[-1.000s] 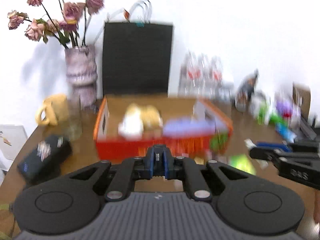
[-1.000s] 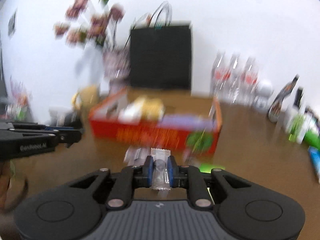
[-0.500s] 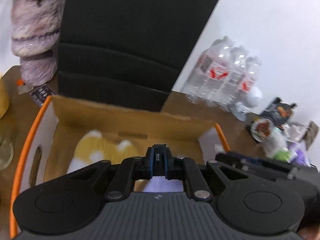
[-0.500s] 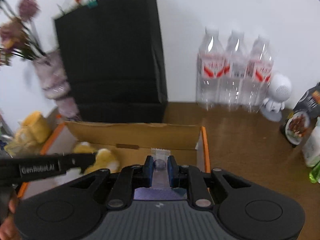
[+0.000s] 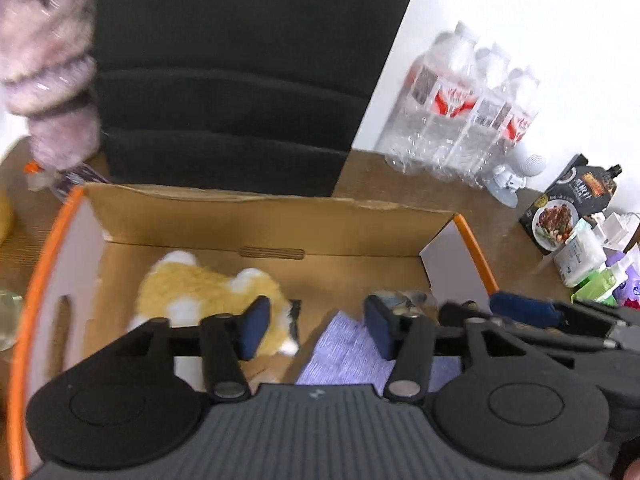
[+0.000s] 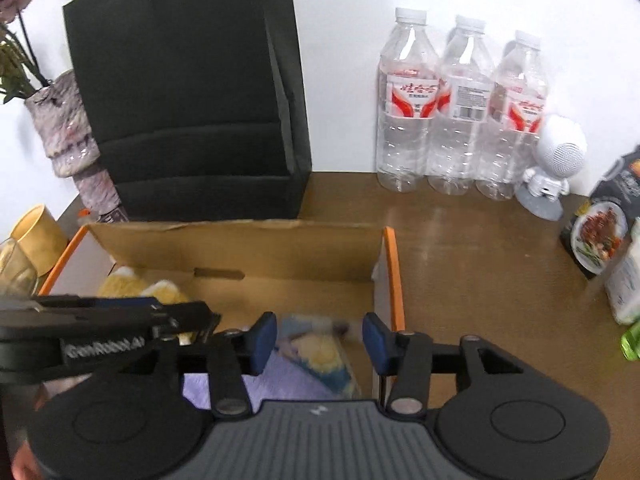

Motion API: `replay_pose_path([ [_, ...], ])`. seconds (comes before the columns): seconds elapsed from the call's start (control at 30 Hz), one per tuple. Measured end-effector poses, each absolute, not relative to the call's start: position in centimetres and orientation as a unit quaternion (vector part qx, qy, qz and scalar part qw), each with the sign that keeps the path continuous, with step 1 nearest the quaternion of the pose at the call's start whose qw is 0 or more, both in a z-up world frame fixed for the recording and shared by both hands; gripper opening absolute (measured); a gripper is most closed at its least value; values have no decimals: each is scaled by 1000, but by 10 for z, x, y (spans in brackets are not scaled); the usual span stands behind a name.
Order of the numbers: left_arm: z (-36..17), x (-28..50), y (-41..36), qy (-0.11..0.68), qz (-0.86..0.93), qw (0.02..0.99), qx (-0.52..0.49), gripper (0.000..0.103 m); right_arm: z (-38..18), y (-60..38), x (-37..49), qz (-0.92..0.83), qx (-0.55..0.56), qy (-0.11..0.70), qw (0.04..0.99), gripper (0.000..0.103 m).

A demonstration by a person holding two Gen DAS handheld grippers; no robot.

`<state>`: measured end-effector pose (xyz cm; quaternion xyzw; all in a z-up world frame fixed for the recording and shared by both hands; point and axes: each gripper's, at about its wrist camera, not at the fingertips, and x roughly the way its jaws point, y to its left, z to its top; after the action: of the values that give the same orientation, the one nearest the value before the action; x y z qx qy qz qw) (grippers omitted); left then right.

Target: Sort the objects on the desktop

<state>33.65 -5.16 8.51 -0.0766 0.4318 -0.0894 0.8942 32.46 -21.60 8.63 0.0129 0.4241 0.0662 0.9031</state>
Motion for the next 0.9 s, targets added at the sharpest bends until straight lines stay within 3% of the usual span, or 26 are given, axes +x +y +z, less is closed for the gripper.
replay_pose_path([
  [0.17, 118, 264, -38, 390, -47, 918, -52, 84, 111, -214, 251, 60, 22, 393, 917, 59],
  [0.27, 125, 200, -36, 351, -41, 935, -20, 99, 116, -210, 184, 66, 35, 361, 930, 75],
  [0.53, 85, 21, -22, 269, -19, 963, -4, 103, 68, -210, 22, 95, 52, 312, 944, 83],
  [0.9, 30, -27, -16, 312, -46, 949, -10, 103, 11, -209, -29, 101, 31, 328, 939, 84],
])
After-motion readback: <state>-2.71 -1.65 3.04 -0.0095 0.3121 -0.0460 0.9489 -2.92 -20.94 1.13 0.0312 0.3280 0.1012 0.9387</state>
